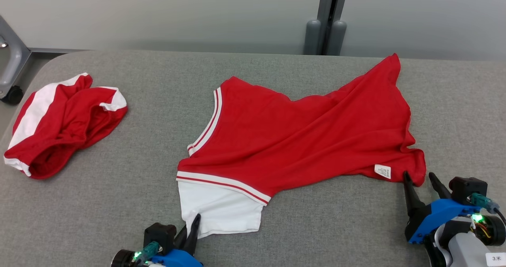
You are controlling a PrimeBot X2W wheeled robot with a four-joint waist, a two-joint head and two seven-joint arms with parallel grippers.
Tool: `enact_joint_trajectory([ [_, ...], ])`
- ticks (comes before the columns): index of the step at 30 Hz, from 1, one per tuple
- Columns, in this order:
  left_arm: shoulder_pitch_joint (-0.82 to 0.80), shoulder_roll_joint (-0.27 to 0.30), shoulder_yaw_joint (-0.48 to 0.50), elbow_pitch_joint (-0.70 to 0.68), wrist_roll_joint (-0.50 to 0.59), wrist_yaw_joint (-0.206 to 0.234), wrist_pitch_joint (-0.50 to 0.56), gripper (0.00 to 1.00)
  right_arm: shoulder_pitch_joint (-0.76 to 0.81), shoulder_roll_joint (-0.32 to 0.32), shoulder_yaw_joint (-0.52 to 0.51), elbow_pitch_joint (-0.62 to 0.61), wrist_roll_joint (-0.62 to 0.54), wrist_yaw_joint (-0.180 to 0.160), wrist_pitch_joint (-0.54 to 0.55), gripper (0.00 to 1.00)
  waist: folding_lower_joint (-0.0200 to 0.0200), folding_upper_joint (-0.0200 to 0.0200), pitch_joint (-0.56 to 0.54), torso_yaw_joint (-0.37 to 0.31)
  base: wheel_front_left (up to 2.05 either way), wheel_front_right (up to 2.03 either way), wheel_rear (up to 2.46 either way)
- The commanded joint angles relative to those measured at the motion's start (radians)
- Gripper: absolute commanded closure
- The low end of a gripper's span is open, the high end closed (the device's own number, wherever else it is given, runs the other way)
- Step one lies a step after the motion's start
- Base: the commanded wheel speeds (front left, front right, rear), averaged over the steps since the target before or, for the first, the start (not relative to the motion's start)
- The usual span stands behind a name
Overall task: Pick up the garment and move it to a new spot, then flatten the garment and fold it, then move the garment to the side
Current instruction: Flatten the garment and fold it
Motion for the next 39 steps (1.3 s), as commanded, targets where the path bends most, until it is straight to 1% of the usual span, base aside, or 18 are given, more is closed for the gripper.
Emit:
enact_joint_trajectory([
  [1,-0.018,0.002,0.001,0.002,-0.008,0.004,-0.008,1.00,-0.020,-0.010,0.002,0.016,0.010,0.000,-0.003,0.00,-0.0001,0.0000,0.007,0.007,0.00,0.00,0.00],
  [2,-0.020,0.001,0.001,0.003,-0.007,0.005,-0.011,1.00,-0.027,-0.009,0.004,0.025,0.015,0.000,-0.003,0.00,-0.0001,0.0000,0.010,0.009,0.00,0.00,0.00],
  [3,-0.024,0.001,0.000,0.004,-0.006,0.005,-0.016,1.00,-0.032,-0.007,0.009,0.040,0.018,0.000,-0.003,0.04,-0.0001,0.0000,0.013,0.011,0.00,0.00,0.00],
  [4,-0.028,0.000,-0.001,0.005,-0.008,0.006,-0.017,1.00,-0.037,-0.006,0.014,0.050,0.021,0.000,-0.003,0.60,-0.0001,0.0000,0.014,0.012,0.00,0.00,0.00],
  [5,-0.032,-0.001,-0.002,0.005,-0.010,0.007,-0.019,1.00,-0.043,-0.006,0.017,0.054,0.026,0.000,-0.003,0.82,-0.0001,0.0000,0.016,0.012,0.00,0.00,0.00],
  [6,-0.034,-0.001,-0.003,0.006,-0.011,0.008,-0.023,1.00,-0.046,-0.003,0.021,0.058,0.032,0.000,-0.003,1.00,-0.0001,0.0000,0.017,0.012,0.00,0.00,0.00],
  [10,-0.032,-0.003,-0.002,0.012,-0.016,0.011,-0.037,1.00,-0.035,-0.007,0.035,0.031,0.054,0.000,-0.003,1.00,-0.0001,0.0000,0.013,0.002,0.00,0.00,0.00],
  [13,-0.031,0.001,-0.001,0.006,-0.017,0.015,-0.057,1.00,-0.002,-0.004,0.053,-0.020,0.064,0.000,-0.003,1.00,-0.0001,0.0000,-0.003,-0.009,0.00,0.00,0.00],
  [16,-0.025,0.009,0.007,-0.012,-0.021,0.021,-0.075,1.00,0.046,-0.006,0.077,-0.098,0.085,0.000,-0.003,1.00,-0.0001,0.0000,-0.024,-0.019,0.00,0.00,0.00],
  [20,-0.014,0.023,0.025,-0.061,-0.025,0.031,-0.097,1.00,0.132,-0.027,0.106,-0.218,0.104,0.000,-0.003,1.00,-0.0001,0.0000,-0.047,-0.033,0.00,0.00,0.00],
  [25,-0.006,0.048,0.049,-0.155,-0.030,0.046,-0.105,1.00,0.238,-0.045,0.115,-0.376,0.127,0.000,-0.003,1.00,-0.0001,0.0000,-0.061,-0.052,0.00,0.00,0.00],
  [28,-0.002,0.061,0.066,-0.217,-0.035,0.054,-0.106,1.00,0.275,-0.045,0.117,-0.459,0.128,0.000,-0.001,1.00,-0.0001,0.0000,-0.059,-0.067,0.00,0.00,0.00],
  [33,-0.055,0.095,0.092,-0.303,-0.046,0.054,-0.096,1.00,0.260,-0.054,0.114,-0.585,0.119,0.000,0.033,1.00,-0.0001,0.0000,-0.036,-0.083,0.00,0.00,0.00],
  [36,-0.113,0.115,0.103,-0.339,-0.047,0.050,-0.077,1.00,0.210,-0.066,0.114,-0.639,0.107,0.000,0.057,1.00,-0.0001,0.0000,-0.009,-0.090,0.00,0.00,0.00],
  [39,-0.207,0.141,0.109,-0.368,-0.045,0.042,-0.053,1.00,0.131,-0.075,0.112,-0.668,0.108,0.000,0.075,1.00,-0.0001,0.0000,0.031,-0.094,0.00,0.00,0.00],
])
